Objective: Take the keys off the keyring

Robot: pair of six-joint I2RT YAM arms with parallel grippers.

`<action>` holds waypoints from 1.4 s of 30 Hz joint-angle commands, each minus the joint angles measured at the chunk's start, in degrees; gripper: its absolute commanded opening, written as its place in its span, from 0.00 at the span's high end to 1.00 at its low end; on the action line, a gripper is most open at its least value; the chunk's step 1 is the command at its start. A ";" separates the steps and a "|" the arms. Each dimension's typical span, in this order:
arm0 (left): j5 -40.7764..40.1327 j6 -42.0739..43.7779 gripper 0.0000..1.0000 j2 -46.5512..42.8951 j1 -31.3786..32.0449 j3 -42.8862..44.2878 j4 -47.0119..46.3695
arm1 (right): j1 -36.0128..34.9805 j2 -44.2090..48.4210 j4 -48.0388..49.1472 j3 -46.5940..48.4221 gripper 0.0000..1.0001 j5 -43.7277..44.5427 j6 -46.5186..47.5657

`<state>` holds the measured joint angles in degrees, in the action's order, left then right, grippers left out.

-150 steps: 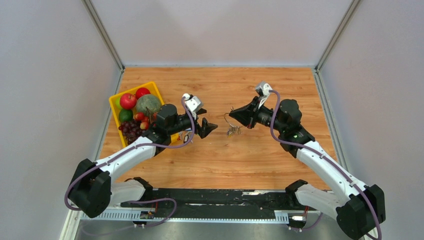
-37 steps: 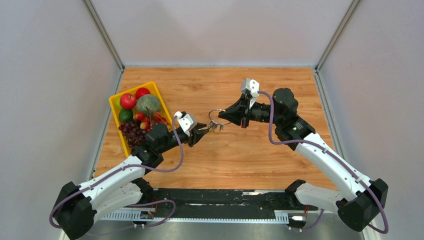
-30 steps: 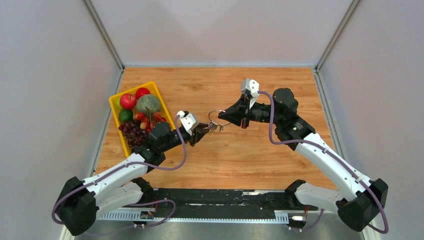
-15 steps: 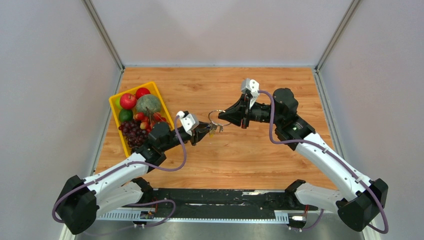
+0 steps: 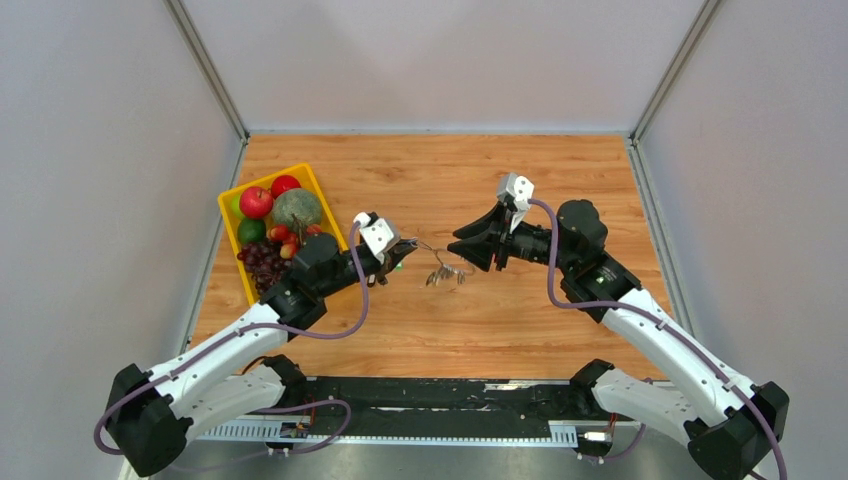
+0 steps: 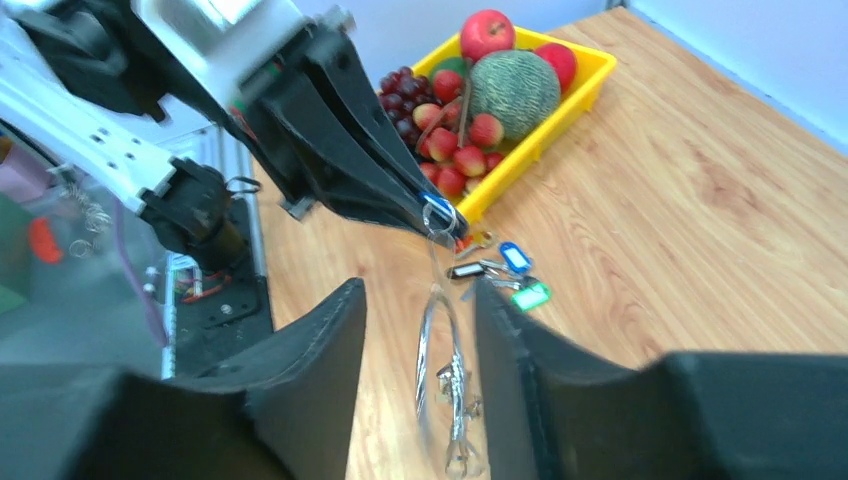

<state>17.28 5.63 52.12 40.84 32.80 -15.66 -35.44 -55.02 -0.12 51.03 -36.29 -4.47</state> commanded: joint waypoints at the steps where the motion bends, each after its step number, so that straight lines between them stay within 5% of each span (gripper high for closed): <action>1: -8.62 3.95 1.00 0.14 2.65 11.27 18.64 | 0.20 0.94 2.91 -3.65 0.45 4.73 -1.36; 6: -11.67 3.15 1.00 5.71 4.60 23.33 38.34 | 0.17 1.21 5.82 -7.39 0.37 4.78 -1.40; 14: -3.92 5.68 1.00 12.73 4.74 40.19 58.27 | -1.27 1.26 22.45 -15.46 0.38 -0.73 -2.83; 26: 2.28 11.45 1.00 13.66 5.57 47.37 64.61 | -6.13 -2.81 37.97 -16.83 0.44 -3.79 0.34; 42: 3.09 14.60 1.00 14.82 6.48 51.84 68.31 | -6.98 -8.83 36.00 -12.48 0.66 -6.49 -0.10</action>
<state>19.16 18.22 66.70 46.96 81.03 52.66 -41.89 -62.30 34.54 35.42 -40.56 -4.38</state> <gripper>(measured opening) 0.021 0.372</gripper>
